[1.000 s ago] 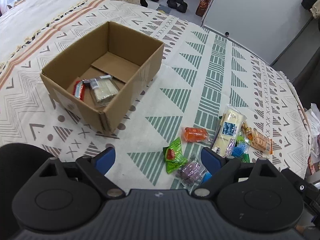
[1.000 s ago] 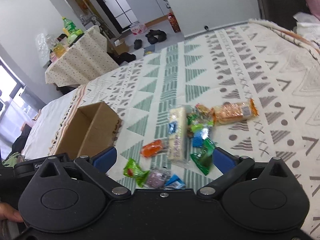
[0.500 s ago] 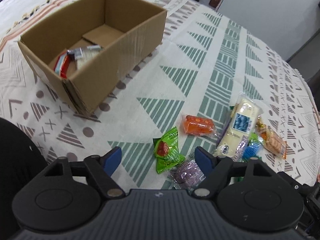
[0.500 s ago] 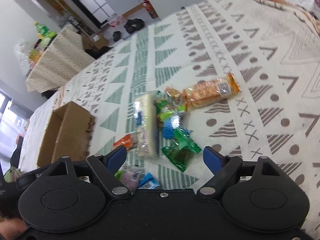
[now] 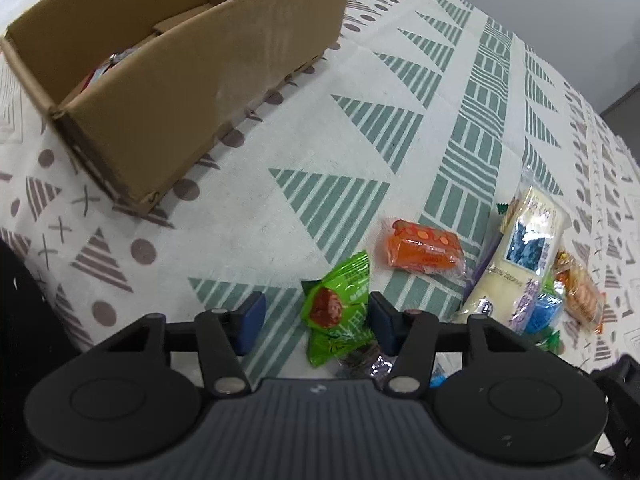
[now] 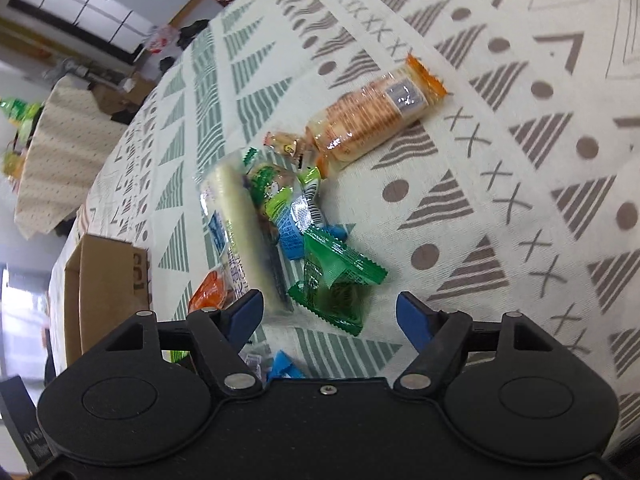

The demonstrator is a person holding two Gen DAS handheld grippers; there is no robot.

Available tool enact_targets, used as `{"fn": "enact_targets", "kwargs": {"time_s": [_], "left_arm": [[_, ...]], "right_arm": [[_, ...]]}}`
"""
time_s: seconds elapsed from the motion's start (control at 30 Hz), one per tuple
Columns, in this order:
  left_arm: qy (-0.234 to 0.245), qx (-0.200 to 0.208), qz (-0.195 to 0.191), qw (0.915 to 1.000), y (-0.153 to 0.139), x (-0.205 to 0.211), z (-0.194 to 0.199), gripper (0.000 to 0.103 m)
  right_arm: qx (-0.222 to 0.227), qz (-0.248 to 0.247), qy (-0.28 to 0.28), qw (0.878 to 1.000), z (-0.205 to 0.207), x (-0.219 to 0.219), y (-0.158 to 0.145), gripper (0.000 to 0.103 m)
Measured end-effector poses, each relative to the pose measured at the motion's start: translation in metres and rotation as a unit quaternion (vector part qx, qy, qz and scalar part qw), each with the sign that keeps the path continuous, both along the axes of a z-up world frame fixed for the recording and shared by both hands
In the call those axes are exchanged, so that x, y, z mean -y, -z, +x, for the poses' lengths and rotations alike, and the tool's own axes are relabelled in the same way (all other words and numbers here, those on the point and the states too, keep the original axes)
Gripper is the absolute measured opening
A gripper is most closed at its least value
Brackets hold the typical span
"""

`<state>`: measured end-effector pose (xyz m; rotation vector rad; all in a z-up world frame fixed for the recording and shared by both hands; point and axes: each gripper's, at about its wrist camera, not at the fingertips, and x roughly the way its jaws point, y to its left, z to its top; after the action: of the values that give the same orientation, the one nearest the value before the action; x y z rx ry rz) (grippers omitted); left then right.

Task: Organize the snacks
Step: 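Grasp the green candy with left tool while right tool grasps green wrapper, then carry both green snacks over the box and open both tools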

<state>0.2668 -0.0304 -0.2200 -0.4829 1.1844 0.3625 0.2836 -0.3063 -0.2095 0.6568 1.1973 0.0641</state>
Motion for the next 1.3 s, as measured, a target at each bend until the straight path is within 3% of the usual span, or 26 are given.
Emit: {"fn": "enact_targets", "kwargs": {"time_s": [0.1,0.17,0.23,0.27,0.37,0.67,1.3], "left_arm": [[-0.001,0.004,0.000,1.0000,-0.001,0.000,0.001,0.035],[0.002,0.003,-0.006,1.0000,-0.002,-0.001,0.003,0.030],[0.002,0.007,-0.016,0.9998,-0.004,-0.004,0.004,0.027],[0.005,0.010,-0.019,0.9998,-0.005,-0.005,0.004,0.027],[0.007,0.019,-0.029,0.9994,-0.012,-0.008,0.001,0.027],[0.002,0.042,-0.044,0.9981,-0.038,-0.021,-0.013,0.026],[0.009,0.077,-0.029,0.9966,-0.104,-0.049,-0.055,0.026]], "right_arm": [[-0.026,-0.006,0.033,0.999,0.004,-0.001,0.011,0.070],[-0.027,-0.006,0.050,0.998,0.003,0.000,0.014,0.066],[-0.024,-0.009,0.055,0.998,0.004,-0.001,0.013,0.050],[-0.026,-0.001,0.055,0.998,0.004,0.000,0.014,0.033],[-0.035,0.006,0.062,0.997,0.004,-0.001,0.013,0.027],[-0.018,-0.008,0.056,0.998,-0.006,-0.013,-0.010,0.026],[0.044,-0.011,0.025,0.999,-0.033,-0.066,-0.080,0.026]]}}
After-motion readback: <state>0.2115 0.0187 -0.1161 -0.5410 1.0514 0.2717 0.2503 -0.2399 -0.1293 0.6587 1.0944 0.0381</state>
